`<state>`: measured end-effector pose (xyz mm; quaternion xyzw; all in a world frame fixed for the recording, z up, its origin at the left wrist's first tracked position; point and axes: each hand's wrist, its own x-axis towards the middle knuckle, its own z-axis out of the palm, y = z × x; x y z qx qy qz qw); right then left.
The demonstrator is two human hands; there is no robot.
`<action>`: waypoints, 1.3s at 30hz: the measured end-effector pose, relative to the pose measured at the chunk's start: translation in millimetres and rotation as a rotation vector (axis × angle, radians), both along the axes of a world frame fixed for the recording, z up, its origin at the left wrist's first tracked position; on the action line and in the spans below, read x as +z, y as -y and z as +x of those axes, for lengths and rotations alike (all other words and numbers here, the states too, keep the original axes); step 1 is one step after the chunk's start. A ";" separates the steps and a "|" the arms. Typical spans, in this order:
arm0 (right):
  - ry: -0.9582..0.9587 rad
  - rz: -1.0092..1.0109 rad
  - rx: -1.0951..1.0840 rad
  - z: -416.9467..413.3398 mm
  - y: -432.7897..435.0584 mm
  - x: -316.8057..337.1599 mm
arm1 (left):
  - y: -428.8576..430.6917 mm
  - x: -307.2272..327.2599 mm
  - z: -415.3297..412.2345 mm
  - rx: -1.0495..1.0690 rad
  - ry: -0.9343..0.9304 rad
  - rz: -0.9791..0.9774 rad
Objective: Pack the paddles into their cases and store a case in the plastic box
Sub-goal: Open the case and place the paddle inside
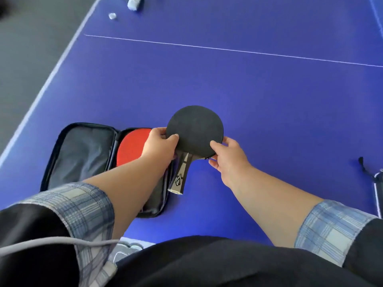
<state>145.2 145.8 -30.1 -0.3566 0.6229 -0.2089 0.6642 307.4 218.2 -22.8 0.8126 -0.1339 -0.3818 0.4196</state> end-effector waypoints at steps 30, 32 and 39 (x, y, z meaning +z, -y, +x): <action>-0.547 -0.250 0.330 149.2 -135.3 -34.9 | -126.5 -58.1 140.9 -0.340 0.181 0.277; -0.561 -0.266 0.324 149.7 -136.9 -35.1 | -125.8 -54.8 143.4 -0.378 0.186 0.300; -0.756 -0.450 0.438 165.1 -145.2 -14.5 | -158.2 -43.9 194.6 -0.367 0.311 0.183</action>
